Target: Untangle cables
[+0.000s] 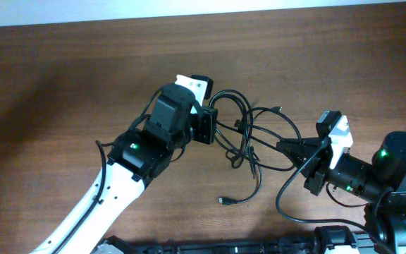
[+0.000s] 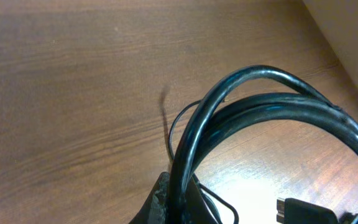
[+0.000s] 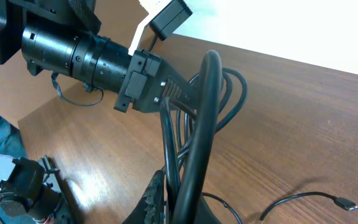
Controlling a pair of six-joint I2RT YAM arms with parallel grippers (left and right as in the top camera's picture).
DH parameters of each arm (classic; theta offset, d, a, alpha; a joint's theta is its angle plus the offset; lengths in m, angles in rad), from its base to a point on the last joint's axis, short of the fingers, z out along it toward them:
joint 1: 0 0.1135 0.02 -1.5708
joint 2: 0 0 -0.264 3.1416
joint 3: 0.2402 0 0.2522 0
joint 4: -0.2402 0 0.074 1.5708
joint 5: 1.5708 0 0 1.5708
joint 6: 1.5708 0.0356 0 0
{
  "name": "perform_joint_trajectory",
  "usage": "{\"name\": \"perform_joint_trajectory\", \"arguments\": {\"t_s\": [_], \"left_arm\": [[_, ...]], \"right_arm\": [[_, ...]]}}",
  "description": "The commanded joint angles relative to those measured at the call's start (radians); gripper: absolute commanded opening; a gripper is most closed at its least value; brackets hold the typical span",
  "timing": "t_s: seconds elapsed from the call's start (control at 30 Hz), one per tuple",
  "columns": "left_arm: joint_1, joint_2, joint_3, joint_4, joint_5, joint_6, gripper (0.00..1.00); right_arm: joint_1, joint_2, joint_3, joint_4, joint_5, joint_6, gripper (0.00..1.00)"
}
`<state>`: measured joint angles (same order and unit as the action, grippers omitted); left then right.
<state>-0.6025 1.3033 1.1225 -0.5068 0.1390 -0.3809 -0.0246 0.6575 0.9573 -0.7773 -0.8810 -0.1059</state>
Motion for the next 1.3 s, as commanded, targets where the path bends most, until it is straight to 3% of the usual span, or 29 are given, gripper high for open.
{"name": "perform_joint_trajectory", "arguments": {"t_s": [0.0,0.17,0.33,0.93,1.27], "left_arm": [[0.101,0.004,-0.007,-0.04,-0.161,-0.038,0.0],[0.11,0.004,-0.007,-0.035,-0.093,-0.052,0.0],[0.106,0.004,-0.007,0.005,0.103,-0.006,0.0],[-0.08,0.004,-0.007,0.095,0.105,0.032,0.0],[-0.064,0.004,-0.007,0.035,-0.306,-0.023,0.0]], "right_arm": [[-0.002,-0.032,0.016,0.012,-0.029,0.01,0.04],[-0.002,-0.032,0.015,0.011,-0.032,0.01,0.04],[-0.002,-0.032,0.015,0.016,-0.069,0.006,0.04],[-0.002,-0.031,0.015,0.045,-0.133,0.006,0.04],[-0.002,-0.032,0.015,0.068,-0.189,0.006,0.04]]}}
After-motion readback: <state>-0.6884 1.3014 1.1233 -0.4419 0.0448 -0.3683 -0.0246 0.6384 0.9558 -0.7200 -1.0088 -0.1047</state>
